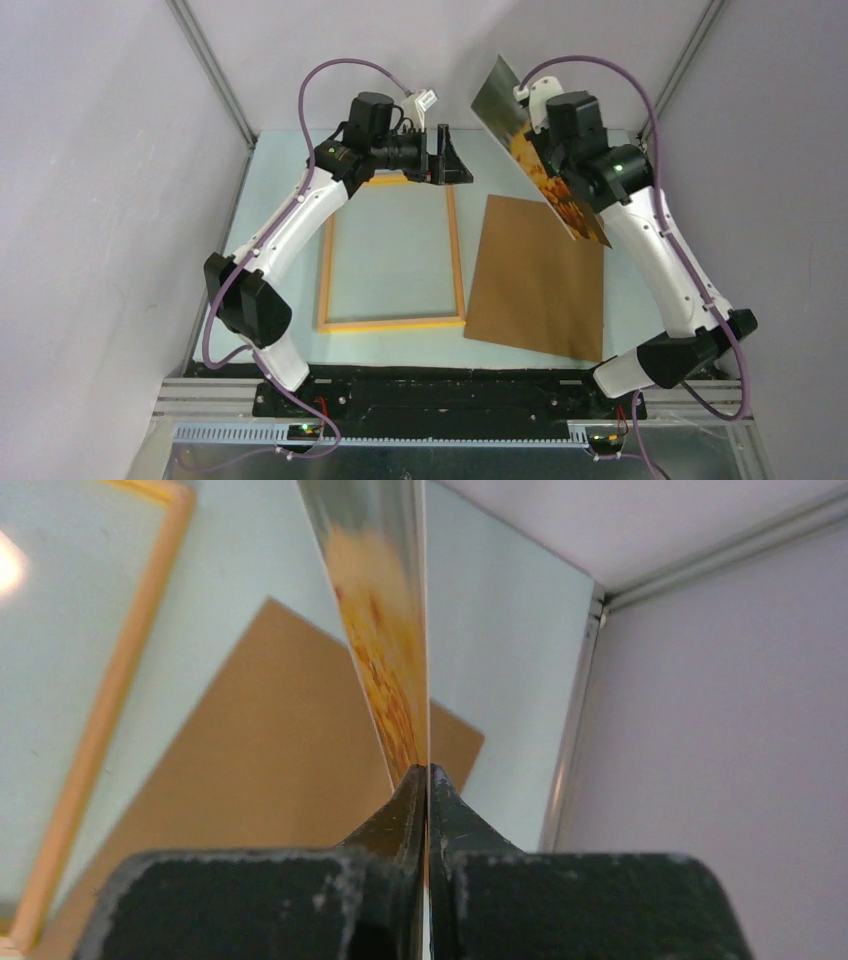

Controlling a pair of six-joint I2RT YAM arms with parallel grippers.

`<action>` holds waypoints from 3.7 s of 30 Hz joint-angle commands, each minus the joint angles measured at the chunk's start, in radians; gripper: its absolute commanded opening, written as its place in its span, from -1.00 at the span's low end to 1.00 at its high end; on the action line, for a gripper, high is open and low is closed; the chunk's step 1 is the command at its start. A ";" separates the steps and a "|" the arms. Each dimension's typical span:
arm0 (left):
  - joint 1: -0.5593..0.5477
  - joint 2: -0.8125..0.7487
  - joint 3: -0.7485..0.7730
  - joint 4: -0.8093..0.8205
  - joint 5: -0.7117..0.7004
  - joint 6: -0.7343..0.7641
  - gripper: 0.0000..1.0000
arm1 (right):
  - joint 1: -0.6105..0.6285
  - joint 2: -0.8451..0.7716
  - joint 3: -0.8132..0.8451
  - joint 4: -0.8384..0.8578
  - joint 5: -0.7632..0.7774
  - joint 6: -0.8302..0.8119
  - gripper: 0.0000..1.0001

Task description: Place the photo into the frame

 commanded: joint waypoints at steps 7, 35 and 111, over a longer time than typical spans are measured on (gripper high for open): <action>0.068 0.008 -0.103 0.209 0.110 -0.445 0.99 | 0.104 0.111 -0.162 0.041 0.050 0.046 -1.00; 0.149 -0.035 -0.559 0.595 0.067 -0.847 0.98 | 0.279 0.405 -0.092 0.027 -0.039 0.185 -0.85; 0.038 0.356 -0.372 0.452 -0.150 -0.530 0.87 | -0.537 1.022 0.304 0.113 -1.010 0.288 0.44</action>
